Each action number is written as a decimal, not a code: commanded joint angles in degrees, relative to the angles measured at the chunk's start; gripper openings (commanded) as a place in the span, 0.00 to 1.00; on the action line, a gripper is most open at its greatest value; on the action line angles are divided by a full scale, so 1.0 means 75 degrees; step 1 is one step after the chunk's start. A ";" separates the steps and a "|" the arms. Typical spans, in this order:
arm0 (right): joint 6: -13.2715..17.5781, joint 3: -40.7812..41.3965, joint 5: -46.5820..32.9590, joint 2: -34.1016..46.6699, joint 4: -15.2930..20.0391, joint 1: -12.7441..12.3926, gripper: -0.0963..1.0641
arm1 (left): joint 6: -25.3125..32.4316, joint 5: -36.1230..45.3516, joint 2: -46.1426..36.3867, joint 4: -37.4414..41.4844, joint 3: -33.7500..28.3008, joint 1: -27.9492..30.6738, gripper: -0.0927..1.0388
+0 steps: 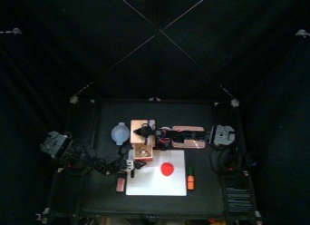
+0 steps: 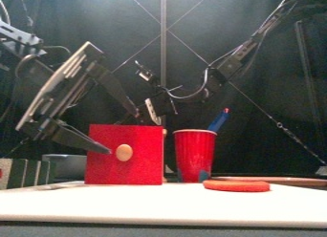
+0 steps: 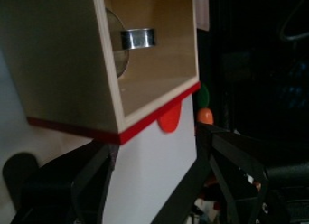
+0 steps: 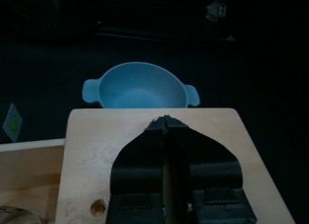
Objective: Get the cutter from the drawer then cut the dough then place the extra dough in the bowl
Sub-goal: Place the cutter on the board
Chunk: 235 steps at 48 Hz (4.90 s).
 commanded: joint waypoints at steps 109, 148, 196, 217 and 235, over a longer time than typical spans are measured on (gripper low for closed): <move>0.0047 0.0059 0.5004 -0.1805 0.1289 0.1453 0.69 | 0.6188 -0.2719 -0.4043 0.6492 0.2086 0.2988 0.94; -0.0047 -0.0258 0.5355 -0.1324 0.1687 0.1418 0.70 | 0.6176 -0.2719 -0.4043 0.6129 0.2156 0.3070 0.94; 0.0059 -0.0117 0.5496 -0.2941 0.1125 0.1512 0.49 | 0.6176 -0.2707 -0.4055 0.5871 0.2320 0.3211 0.94; 0.0152 0.2695 0.5953 -0.5414 0.0785 0.1828 0.49 | 0.6223 -0.2520 -0.4043 0.5883 0.2309 0.3504 0.94; 0.0223 0.4629 0.5883 -0.6750 0.0844 0.2145 0.49 | 0.6199 -0.2238 -0.4043 0.5930 0.2215 0.3645 0.94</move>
